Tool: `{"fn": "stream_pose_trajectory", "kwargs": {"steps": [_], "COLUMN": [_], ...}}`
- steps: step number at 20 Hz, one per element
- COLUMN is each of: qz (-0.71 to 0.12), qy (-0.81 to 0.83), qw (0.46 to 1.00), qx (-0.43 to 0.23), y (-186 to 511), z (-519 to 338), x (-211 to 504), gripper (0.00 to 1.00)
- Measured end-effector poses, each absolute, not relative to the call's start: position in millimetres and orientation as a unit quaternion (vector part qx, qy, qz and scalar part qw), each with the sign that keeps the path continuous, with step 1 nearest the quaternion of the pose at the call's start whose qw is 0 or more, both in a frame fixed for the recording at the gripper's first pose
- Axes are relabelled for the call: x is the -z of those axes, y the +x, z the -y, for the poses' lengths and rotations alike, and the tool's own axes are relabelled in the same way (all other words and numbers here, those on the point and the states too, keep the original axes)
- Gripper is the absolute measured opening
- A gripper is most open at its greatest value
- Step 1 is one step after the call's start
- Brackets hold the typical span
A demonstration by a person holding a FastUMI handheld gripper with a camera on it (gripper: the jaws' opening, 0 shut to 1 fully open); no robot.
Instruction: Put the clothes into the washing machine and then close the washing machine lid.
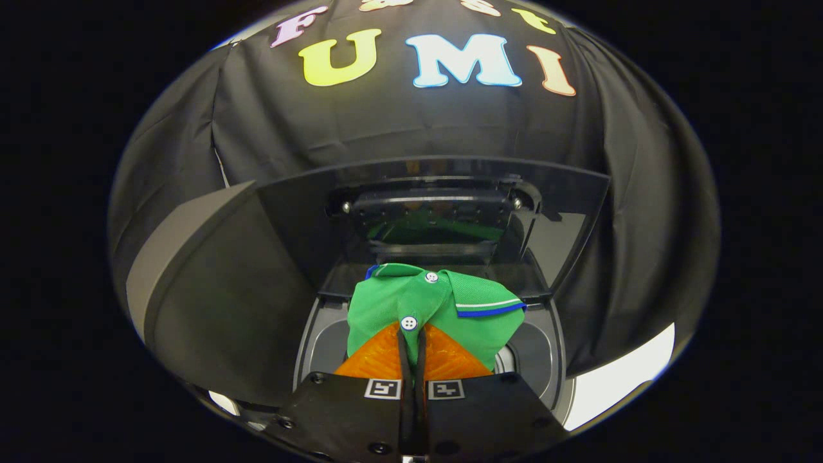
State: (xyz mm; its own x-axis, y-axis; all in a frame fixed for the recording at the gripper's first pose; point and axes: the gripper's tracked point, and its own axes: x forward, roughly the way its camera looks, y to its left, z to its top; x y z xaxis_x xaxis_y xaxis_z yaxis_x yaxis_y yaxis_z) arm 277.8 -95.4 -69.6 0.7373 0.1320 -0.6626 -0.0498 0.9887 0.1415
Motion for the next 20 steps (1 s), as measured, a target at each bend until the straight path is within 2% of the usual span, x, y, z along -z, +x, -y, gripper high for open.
{"fn": "stream_pose_trajectory", "kwargs": {"steps": [18, 20], "qz": [-0.404, -0.424], "qy": [0.050, 0.071], "qw": [0.913, 0.903], "qx": [-0.022, -0.028], "y": [289, 286], "z": [86, 80], "x": [146, 155], "gripper": [0.01, 0.29]}}
